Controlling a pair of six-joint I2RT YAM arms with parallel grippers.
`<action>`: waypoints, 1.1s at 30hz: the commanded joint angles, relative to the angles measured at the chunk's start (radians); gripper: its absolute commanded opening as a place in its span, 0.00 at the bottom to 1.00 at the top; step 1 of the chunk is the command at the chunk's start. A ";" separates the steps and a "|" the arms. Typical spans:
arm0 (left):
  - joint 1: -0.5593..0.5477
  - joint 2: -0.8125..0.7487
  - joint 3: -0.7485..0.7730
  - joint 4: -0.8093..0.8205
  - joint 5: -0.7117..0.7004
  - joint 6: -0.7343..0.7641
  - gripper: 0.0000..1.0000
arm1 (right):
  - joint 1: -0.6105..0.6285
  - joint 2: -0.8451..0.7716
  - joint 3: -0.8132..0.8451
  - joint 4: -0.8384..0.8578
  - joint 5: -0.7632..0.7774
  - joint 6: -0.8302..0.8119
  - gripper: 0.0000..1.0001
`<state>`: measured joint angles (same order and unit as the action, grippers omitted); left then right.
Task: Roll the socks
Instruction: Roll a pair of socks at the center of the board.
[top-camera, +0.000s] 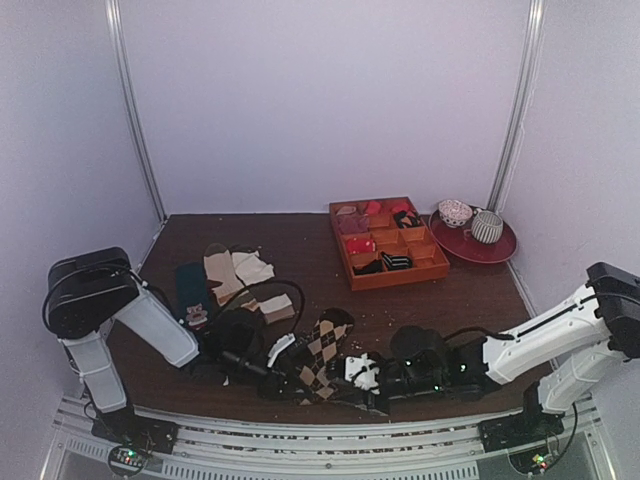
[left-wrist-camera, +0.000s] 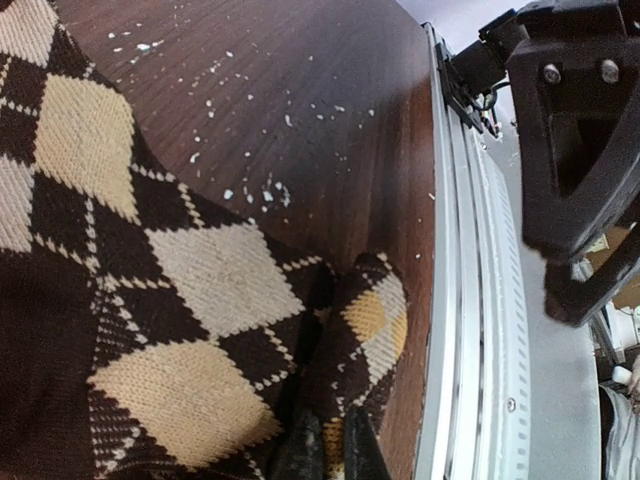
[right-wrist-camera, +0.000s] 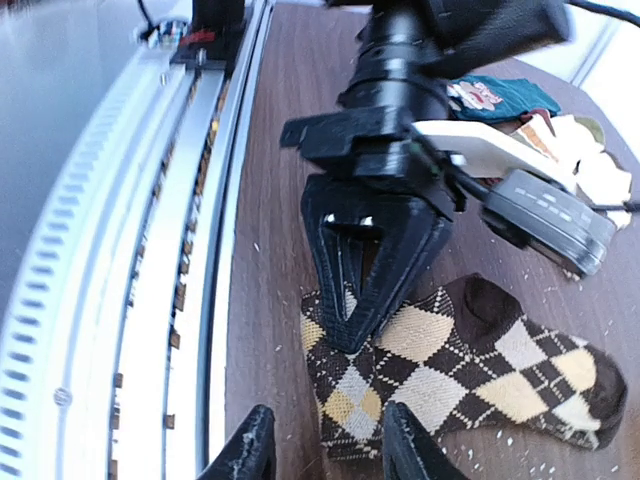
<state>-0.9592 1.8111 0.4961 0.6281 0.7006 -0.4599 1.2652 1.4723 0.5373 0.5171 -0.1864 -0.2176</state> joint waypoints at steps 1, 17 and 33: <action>0.004 0.079 -0.033 -0.326 -0.044 0.003 0.00 | 0.053 0.087 0.079 -0.075 0.206 -0.241 0.38; 0.011 0.082 -0.048 -0.307 -0.037 0.016 0.00 | 0.061 0.260 0.189 -0.172 0.231 -0.268 0.40; 0.014 -0.104 -0.028 -0.347 -0.218 0.109 0.50 | 0.006 0.298 0.204 -0.293 0.041 -0.015 0.05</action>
<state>-0.9474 1.7729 0.5114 0.5526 0.7151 -0.4191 1.3113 1.7584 0.7513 0.3229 -0.0029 -0.3672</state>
